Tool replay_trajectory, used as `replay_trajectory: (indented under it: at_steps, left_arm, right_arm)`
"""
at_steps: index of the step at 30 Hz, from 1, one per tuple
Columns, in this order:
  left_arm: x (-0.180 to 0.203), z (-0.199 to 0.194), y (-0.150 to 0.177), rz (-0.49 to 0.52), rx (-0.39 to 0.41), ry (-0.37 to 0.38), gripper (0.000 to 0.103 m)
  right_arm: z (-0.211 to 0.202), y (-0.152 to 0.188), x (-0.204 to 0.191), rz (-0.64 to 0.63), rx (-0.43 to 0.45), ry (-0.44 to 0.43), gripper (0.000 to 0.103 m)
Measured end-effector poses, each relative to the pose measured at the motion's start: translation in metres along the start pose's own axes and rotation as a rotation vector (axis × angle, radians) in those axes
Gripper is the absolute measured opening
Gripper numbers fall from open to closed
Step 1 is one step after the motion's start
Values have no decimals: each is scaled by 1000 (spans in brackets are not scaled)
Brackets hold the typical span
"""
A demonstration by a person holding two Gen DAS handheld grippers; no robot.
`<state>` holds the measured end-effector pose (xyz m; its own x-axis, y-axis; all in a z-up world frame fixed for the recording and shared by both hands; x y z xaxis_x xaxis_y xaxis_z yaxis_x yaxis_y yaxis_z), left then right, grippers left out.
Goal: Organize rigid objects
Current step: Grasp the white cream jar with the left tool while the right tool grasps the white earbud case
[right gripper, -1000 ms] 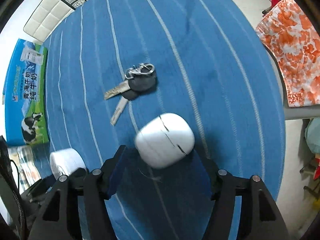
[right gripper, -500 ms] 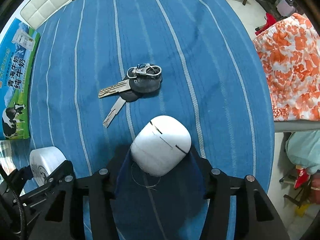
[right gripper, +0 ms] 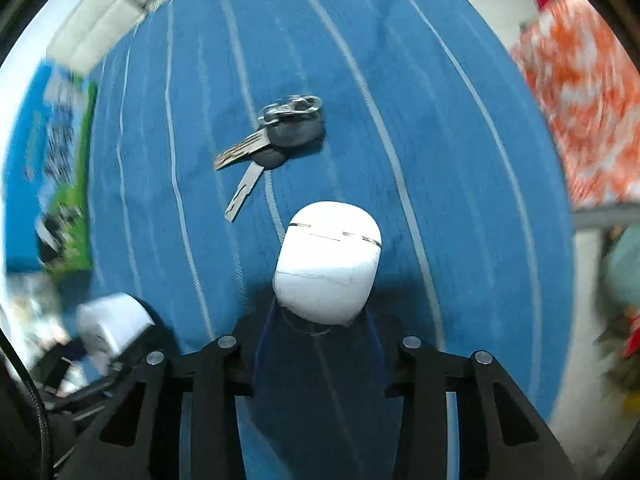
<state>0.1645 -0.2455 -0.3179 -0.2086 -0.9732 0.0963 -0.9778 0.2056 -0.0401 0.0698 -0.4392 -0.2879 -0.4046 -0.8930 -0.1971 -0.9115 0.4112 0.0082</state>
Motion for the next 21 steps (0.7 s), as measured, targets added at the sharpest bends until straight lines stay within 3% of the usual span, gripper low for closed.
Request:
replay_trajectory:
  at_steps: [4,10,14,17,21]
  left_arm:
    - [-7,-4,-5,-9,11,13,67]
    - [-1,-1,-16,-2,7,2,67]
    - [0,-2,-12,6,12,-6,67]
    - [0,-5,-7,9,21,-6,67]
    - [2,-15,-1,26,40,-1,67]
  right_arm:
    - [-10,-1,14,88,30,-41,57]
    - [1,-25,17,115,19,8,62]
    - [10,-39,5,9,1,176,50]
    - [10,-35,-3,-36,6,210,49]
    - [0,-23,-13,-63,28,187,49]
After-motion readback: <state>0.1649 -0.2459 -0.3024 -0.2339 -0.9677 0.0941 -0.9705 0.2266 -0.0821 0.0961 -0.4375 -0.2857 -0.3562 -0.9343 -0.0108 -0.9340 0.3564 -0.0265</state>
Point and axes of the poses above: each gripper's, at about its wrist camera, not at the fingertips, and z roughly the way its jaws point, x to its right, y to its underside, the point moved 3 cm from there along z, roughly the way its jaws point
